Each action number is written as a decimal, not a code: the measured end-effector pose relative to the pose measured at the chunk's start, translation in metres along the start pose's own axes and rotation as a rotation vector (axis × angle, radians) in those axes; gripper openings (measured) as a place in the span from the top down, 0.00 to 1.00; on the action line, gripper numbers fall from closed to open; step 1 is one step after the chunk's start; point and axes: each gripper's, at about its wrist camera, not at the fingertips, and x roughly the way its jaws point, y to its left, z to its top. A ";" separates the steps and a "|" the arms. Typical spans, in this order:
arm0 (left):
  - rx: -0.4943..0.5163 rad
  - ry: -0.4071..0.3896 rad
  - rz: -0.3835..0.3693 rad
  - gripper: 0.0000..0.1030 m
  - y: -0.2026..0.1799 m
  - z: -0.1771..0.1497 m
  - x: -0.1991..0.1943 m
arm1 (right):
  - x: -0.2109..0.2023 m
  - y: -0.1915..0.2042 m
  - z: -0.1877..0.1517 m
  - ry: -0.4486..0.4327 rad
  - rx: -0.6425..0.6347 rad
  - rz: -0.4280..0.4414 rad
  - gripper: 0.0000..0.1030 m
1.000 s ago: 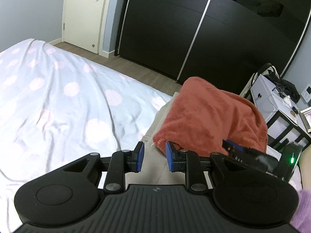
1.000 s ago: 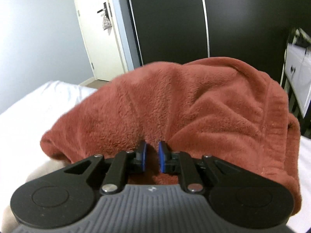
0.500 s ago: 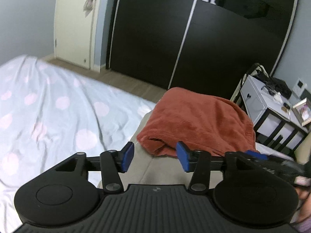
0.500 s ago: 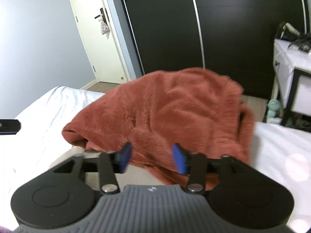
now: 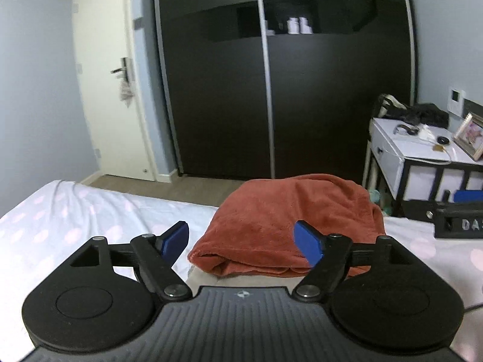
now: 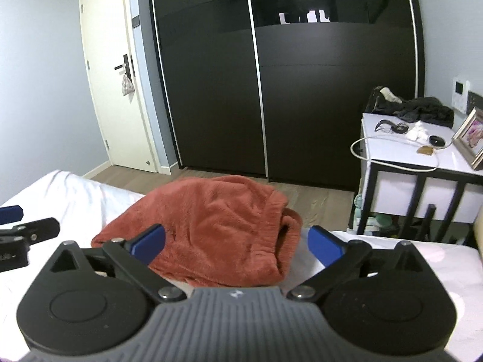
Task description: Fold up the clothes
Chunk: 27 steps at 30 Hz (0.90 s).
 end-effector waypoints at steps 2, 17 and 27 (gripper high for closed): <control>-0.018 0.007 0.003 0.26 -0.008 -0.006 -0.007 | -0.012 -0.003 -0.003 0.015 -0.007 -0.014 0.02; -0.103 0.067 0.106 0.26 -0.055 -0.039 -0.030 | -0.044 -0.031 -0.036 0.019 0.005 0.077 0.02; -0.117 0.054 0.150 0.25 -0.062 -0.032 -0.044 | -0.051 -0.026 -0.037 0.009 -0.026 0.165 0.02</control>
